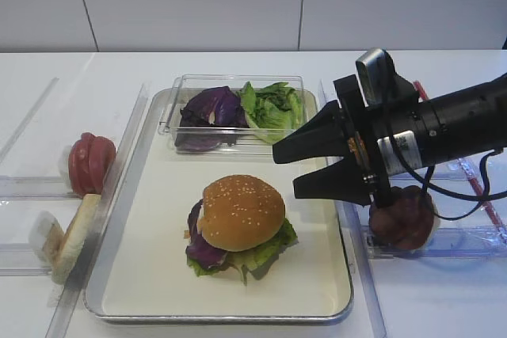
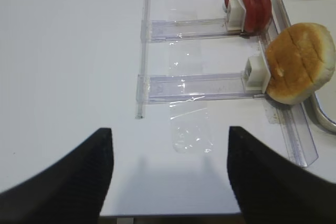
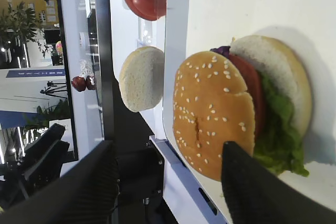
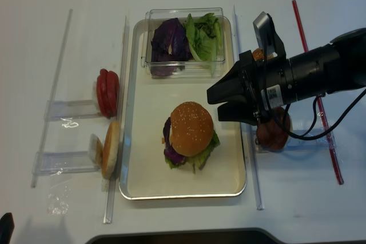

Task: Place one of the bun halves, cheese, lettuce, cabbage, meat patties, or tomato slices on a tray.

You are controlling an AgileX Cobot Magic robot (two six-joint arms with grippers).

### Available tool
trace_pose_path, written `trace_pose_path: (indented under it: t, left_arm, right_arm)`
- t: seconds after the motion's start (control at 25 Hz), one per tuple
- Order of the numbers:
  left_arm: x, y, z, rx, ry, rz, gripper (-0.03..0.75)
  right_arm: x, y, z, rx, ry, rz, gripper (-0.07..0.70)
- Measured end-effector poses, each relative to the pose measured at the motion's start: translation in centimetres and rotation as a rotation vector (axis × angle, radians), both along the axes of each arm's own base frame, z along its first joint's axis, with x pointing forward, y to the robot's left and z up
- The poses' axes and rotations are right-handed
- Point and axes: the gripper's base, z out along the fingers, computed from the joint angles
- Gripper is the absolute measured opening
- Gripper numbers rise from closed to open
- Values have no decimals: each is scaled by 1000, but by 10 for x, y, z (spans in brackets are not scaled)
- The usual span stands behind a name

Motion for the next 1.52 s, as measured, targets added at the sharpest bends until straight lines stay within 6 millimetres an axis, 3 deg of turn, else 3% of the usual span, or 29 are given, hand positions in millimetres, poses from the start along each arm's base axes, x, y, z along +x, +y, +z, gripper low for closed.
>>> trace_pose_path:
  t: [0.8, 1.12, 1.52]
  left_arm:
    - [0, 0, 0, 0, 0, 0, 469]
    - [0, 0, 0, 0, 0, 0, 469]
    - [0, 0, 0, 0, 0, 0, 469]
  right_arm:
    - [6, -1, 3, 33, -18, -66, 477]
    - [-6, 22, 0, 4, -25, 32, 477]
    - [-6, 22, 1, 7, -26, 31, 477]
